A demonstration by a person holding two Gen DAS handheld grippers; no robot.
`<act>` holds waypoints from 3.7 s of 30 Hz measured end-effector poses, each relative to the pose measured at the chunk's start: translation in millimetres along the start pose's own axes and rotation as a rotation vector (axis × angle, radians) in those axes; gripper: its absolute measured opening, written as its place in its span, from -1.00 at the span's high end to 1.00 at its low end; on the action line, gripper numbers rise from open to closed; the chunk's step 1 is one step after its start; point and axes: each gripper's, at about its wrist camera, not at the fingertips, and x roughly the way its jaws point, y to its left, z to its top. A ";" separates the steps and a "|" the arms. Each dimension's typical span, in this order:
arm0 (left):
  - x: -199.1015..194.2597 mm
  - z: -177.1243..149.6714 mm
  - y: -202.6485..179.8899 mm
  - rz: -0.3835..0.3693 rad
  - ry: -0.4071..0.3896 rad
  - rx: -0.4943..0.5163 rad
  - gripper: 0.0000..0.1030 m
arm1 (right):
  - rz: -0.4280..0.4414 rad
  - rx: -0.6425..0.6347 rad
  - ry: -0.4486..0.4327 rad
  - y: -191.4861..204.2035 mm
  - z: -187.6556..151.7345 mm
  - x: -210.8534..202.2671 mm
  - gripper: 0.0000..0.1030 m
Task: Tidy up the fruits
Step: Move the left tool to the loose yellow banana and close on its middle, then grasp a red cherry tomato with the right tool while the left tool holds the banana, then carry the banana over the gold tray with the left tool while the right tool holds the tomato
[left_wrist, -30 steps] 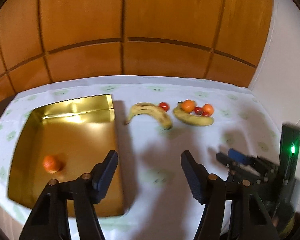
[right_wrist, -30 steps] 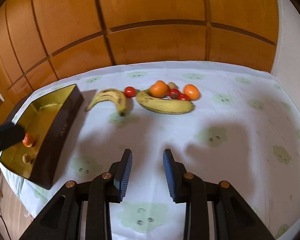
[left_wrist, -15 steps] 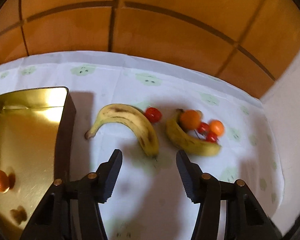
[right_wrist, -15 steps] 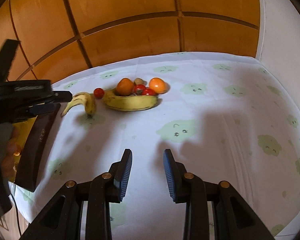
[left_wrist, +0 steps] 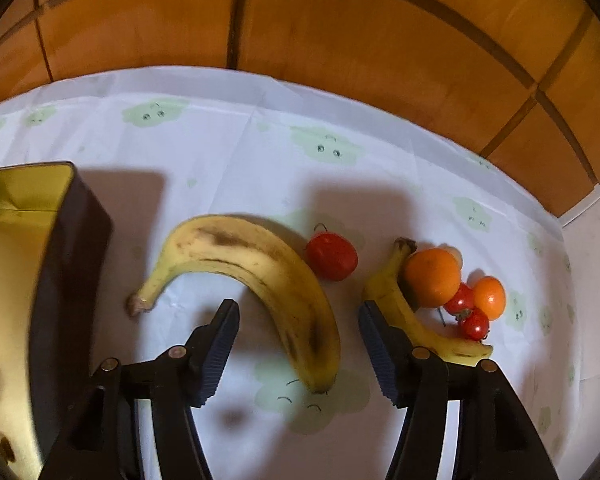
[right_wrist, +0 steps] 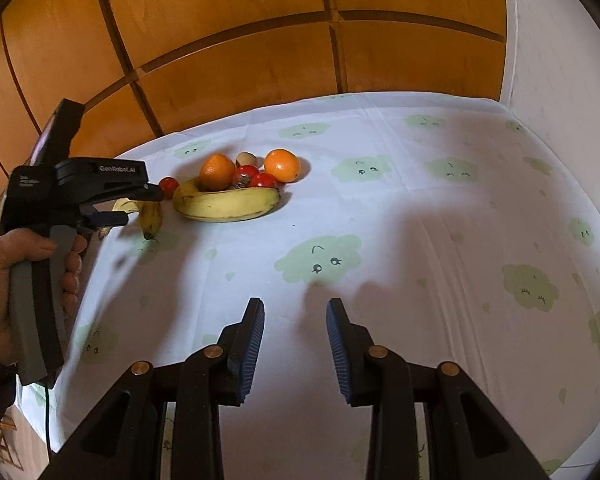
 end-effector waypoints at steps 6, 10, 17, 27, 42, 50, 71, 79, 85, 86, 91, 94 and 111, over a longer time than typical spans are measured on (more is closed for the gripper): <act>-3.1 -14.1 8.4 -0.069 -0.019 0.017 0.37 | -0.001 0.013 0.003 -3.2 0.6 3.0 0.37; -18.4 -35.1 11.1 -0.078 -0.042 0.069 0.43 | 0.001 0.016 -0.002 -4.9 1.6 2.1 0.37; -54.0 -106.8 8.4 -0.119 -0.057 0.232 0.44 | 0.025 0.060 -0.004 -17.5 9.5 0.1 0.37; -66.9 -155.7 9.7 -0.133 -0.104 0.305 0.48 | 0.151 0.078 0.007 -14.8 58.5 23.6 0.37; -83.7 -144.0 -4.5 -0.171 -0.126 0.296 -0.21 | 0.170 0.060 0.092 7.9 107.3 96.5 0.42; -70.2 -131.7 -1.3 -0.145 -0.103 0.274 -0.21 | 0.153 0.025 0.133 12.8 115.1 116.0 0.45; -56.9 -134.1 5.4 -0.138 -0.115 0.283 0.42 | 0.191 0.093 0.091 -10.9 103.5 94.0 0.51; -63.9 -143.9 3.8 -0.150 -0.127 0.296 0.43 | 0.080 0.043 0.070 -34.7 65.2 61.9 0.51; -81.9 -153.3 3.1 -0.172 -0.167 0.314 0.44 | 0.044 0.048 0.062 -40.3 42.3 52.4 0.51; -86.7 -154.4 2.4 -0.176 -0.176 0.319 0.44 | 0.035 0.043 0.063 -39.4 39.8 53.2 0.51; -97.8 -154.9 -5.6 -0.164 -0.204 0.375 0.46 | 0.012 0.016 0.058 -34.7 35.0 54.0 0.51; -86.5 -159.4 -5.8 -0.151 -0.139 0.385 0.46 | 0.007 0.010 0.060 -34.0 33.8 53.2 0.51; -55.4 -136.2 -28.3 0.002 -0.016 0.289 0.03 | 0.046 0.036 0.054 -37.5 30.6 54.1 0.51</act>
